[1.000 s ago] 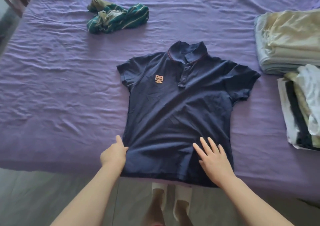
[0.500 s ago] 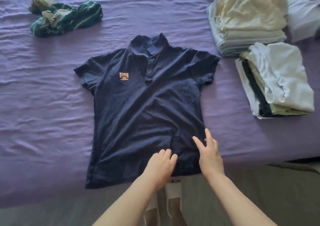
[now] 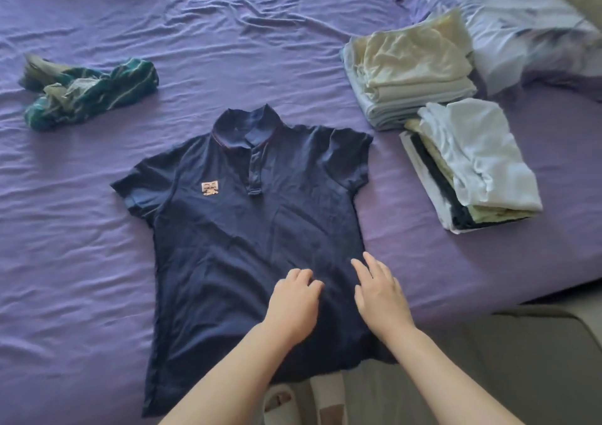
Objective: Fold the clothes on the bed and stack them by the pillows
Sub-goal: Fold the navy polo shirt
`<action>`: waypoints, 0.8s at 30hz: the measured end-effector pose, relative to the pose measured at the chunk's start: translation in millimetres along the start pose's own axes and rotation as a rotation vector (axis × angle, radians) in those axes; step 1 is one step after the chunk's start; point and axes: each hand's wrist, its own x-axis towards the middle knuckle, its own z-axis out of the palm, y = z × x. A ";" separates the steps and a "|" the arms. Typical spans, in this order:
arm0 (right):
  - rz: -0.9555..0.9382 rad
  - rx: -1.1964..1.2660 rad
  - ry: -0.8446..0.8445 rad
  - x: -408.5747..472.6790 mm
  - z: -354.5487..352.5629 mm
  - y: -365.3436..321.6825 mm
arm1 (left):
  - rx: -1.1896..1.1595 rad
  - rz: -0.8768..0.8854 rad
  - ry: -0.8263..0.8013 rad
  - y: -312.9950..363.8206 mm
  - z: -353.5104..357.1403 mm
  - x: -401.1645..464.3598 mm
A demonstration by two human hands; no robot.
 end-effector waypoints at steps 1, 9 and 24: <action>0.011 0.010 -0.021 12.6 -1.2 0.5 | 0.026 -0.021 -0.016 -3.2 0.9 8.1; 0.028 -0.042 -0.043 112.0 -10.6 -2.1 | 0.113 -0.033 -0.086 -26.6 -1.0 72.3; 0.263 0.025 0.233 217.1 -45.1 -2.3 | 0.172 -0.015 -0.010 -54.2 -67.7 211.9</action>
